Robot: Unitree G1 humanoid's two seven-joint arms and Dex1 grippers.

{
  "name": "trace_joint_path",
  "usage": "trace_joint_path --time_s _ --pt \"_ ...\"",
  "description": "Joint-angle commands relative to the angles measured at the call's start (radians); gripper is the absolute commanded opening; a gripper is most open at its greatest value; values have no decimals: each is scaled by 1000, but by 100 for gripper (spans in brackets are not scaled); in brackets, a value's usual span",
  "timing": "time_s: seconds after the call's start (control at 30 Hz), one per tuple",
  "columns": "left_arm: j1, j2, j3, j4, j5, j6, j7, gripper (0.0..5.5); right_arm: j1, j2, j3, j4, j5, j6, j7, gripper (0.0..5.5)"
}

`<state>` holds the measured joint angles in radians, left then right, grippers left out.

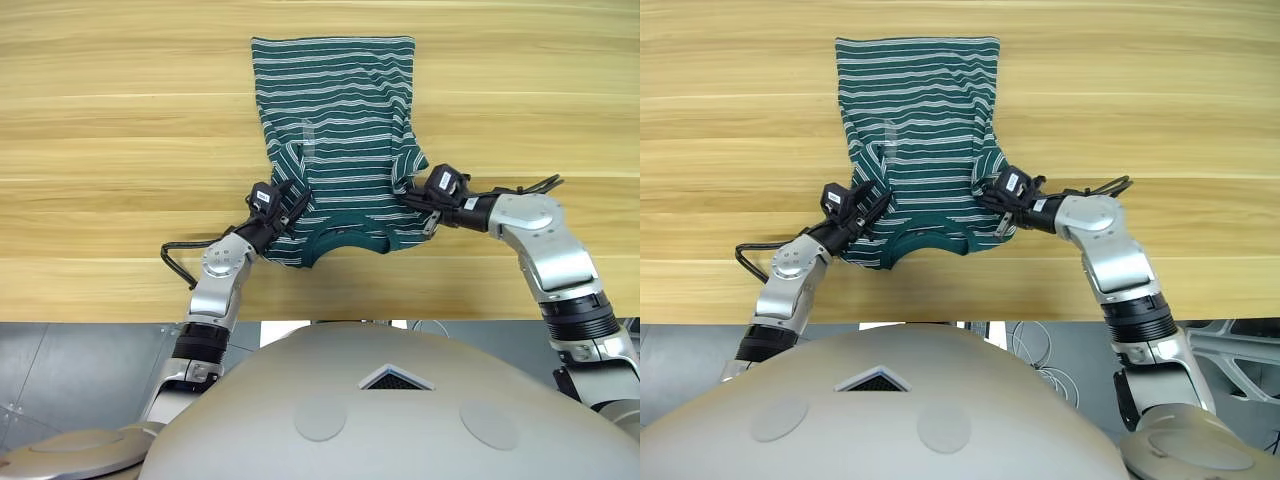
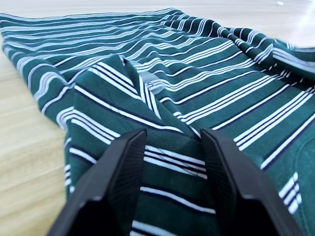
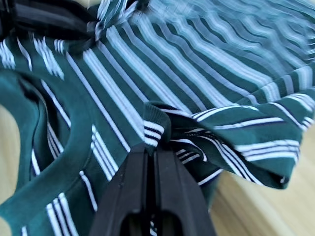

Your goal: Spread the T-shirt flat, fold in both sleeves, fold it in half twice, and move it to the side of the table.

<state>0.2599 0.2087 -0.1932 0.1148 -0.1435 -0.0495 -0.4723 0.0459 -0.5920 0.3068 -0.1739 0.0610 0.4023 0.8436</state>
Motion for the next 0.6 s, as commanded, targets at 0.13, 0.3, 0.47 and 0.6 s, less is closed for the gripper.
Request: trace_joint_path --time_s 0.13,0.3,0.47,0.6 --pt "43 -1 -40 40 45 47 14 195 -19 -42 111 -66 -162 -99 -20 2" --pt "44 -5 -43 50 58 46 20 195 11 -45 110 -100 -132 -88 19 57" --pt "44 -5 -43 54 64 40 22 195 -1 -38 87 -105 -89 -45 29 141" --pt "47 -2 -41 51 65 40 21 195 7 -40 60 -142 -38 -4 47 205"
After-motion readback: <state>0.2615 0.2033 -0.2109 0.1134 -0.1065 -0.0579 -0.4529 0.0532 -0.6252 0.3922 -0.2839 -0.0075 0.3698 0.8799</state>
